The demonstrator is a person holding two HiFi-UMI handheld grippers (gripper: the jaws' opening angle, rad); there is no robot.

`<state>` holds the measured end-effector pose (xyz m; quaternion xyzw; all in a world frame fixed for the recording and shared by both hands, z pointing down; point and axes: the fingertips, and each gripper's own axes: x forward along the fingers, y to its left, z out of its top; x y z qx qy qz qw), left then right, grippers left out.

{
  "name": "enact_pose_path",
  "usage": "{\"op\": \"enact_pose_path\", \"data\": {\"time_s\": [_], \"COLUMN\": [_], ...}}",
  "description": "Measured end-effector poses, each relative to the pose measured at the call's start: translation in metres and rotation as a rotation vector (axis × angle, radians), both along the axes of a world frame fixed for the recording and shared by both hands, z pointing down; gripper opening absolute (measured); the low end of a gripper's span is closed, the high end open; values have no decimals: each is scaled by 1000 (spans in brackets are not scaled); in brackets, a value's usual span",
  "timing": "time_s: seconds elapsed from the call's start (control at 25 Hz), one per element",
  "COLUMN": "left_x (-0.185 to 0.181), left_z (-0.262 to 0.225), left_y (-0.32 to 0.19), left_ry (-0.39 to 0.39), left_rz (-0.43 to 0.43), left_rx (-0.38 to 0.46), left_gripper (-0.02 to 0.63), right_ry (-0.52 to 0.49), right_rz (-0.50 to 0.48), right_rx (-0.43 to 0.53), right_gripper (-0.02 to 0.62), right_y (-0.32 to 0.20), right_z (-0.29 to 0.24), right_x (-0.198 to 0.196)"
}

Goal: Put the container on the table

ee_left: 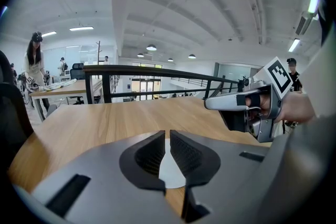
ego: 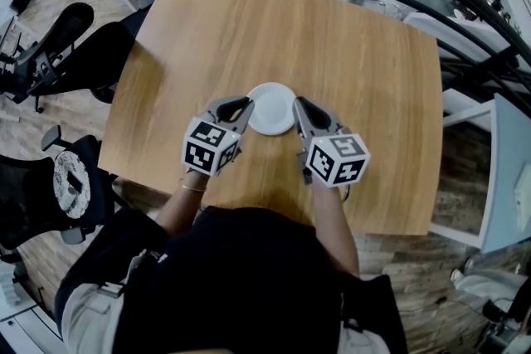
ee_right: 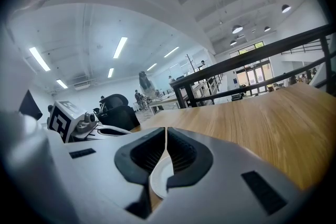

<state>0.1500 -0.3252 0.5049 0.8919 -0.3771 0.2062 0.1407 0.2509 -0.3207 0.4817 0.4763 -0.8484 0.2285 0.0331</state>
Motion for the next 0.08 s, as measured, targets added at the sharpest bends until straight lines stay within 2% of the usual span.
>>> {"op": "enact_pose_path", "data": {"time_s": [0.08], "left_x": [0], "left_z": [0], "left_y": [0], "left_ry": [2], "left_rz": [1], "left_rx": [0], "left_gripper": [41], "right_ry": [0], "right_rz": [0], "right_rx": [-1], "right_gripper": [26], "right_y": [0], "right_z": [0], "right_x": [0]}}
